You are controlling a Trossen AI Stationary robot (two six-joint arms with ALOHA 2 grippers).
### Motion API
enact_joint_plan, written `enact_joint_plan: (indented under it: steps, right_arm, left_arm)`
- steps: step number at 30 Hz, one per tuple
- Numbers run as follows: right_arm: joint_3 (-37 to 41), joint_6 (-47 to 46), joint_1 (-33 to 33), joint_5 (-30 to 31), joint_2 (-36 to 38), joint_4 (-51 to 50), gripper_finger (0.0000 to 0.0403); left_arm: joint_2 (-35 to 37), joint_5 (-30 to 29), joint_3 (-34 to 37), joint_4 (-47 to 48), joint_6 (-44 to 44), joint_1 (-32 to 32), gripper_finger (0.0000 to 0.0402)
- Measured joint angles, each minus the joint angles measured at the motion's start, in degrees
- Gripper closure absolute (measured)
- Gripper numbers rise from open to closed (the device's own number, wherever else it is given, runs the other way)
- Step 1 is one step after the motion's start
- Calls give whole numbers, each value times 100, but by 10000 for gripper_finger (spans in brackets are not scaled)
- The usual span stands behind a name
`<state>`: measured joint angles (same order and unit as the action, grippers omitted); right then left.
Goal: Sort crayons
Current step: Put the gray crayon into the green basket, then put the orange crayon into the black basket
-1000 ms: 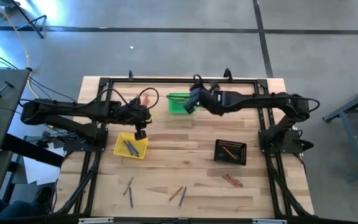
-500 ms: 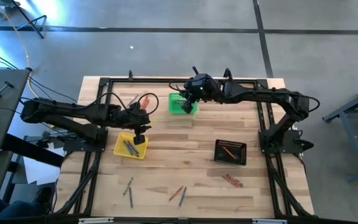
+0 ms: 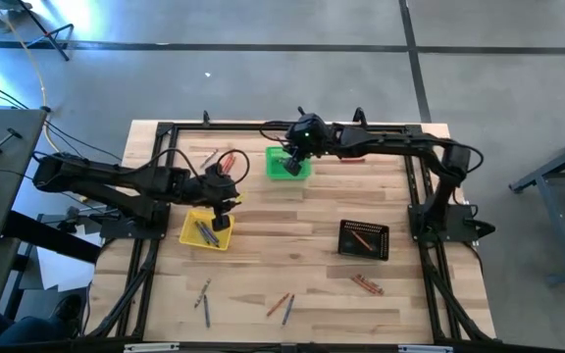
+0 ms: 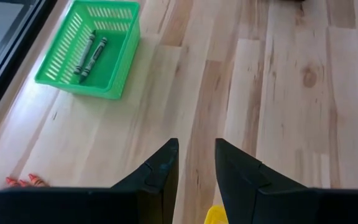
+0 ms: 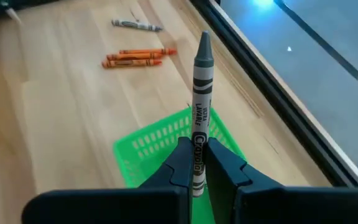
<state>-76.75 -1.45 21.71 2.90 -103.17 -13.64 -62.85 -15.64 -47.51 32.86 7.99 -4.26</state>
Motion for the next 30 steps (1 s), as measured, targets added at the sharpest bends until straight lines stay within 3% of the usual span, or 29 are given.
enact_joint_plan:
  steps: [18, 30]
  right_arm:
    - [0, -261, 82, -341, -451, -421, 382]
    - [0, -265, 79, -341, -451, -585, 312]
  left_arm:
    - [-2, -165, -4, -104, 292, -235, 312]
    - [-4, -179, -4, -106, 399, -388, 312]
